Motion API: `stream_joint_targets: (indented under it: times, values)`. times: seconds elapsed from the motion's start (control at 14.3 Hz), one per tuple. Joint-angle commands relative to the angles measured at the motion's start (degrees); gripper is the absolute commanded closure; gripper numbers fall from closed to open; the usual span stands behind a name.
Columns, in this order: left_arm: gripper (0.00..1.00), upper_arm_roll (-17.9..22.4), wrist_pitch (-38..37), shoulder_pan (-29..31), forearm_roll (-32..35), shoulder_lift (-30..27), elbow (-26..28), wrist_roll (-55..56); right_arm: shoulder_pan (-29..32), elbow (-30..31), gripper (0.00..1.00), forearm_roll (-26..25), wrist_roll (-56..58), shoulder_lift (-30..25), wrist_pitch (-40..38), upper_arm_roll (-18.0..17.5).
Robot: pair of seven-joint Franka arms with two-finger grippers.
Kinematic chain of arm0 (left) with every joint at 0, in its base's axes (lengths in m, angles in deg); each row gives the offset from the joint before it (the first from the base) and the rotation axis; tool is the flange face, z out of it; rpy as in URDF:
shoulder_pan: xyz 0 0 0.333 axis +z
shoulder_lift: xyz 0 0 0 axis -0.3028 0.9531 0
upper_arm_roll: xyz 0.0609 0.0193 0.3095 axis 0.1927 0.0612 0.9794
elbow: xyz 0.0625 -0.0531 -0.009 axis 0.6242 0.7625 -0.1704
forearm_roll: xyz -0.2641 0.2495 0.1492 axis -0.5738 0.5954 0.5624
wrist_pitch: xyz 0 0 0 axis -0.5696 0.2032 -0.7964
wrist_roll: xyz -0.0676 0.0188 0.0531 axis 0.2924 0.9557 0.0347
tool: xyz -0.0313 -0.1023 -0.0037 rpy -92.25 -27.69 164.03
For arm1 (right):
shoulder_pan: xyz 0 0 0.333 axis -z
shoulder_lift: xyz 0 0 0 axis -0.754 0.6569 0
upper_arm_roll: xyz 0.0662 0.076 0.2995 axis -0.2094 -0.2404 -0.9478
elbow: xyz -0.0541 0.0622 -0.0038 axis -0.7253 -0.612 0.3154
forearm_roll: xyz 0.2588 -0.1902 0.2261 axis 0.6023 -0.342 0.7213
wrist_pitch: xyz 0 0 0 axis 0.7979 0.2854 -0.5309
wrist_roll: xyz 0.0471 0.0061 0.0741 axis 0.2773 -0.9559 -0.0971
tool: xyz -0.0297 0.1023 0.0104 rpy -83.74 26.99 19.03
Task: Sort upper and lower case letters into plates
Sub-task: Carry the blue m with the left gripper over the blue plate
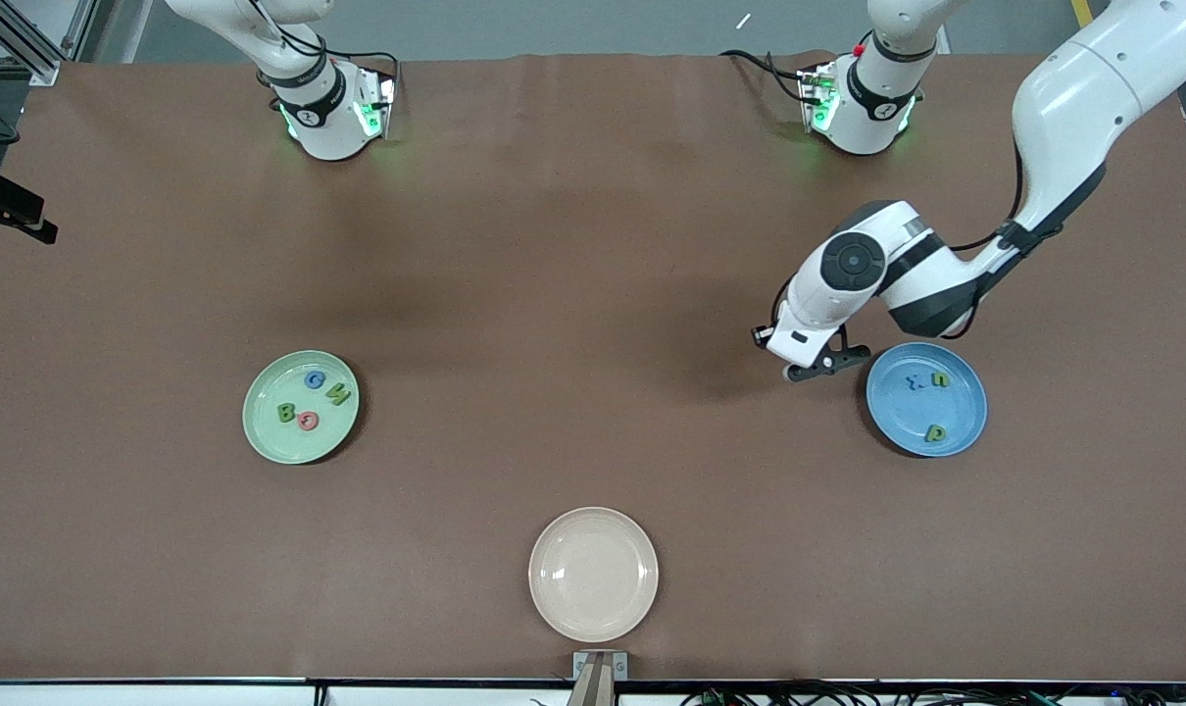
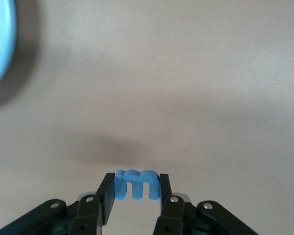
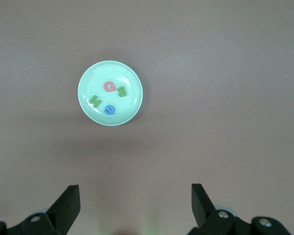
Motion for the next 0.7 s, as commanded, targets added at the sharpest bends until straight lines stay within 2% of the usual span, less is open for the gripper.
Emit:
stream_joint_targets:
  times: [0.0,0.21,0.42,0.63]
  values:
    - [0.83,-1.9,-5.8,1.8,-2.9,-1.6,-4.2,-9.4,1.0,2.3,0.00,1.5,-0.2,-2.3,0.4,-0.2]
    - [0.82,-3.8,-9.9,4.8,-2.9,-1.6,-7.2,-23.9,0.8,2.5,0.00,1.5,-0.1,-2.6,0.2,-0.3]
    - [0.82,-5.4,-10.0,9.3,-3.0,-1.5,-7.3,-38.3,0.3,3.5,0.00,1.4,-0.1,-3.4,0.4,-0.3]
    - [0.82,-5.3,-9.8,9.5,-2.3,-1.2,-8.5,-47.6,0.1,4.3,0.00,1.1,-0.1,-3.9,0.6,-0.3]
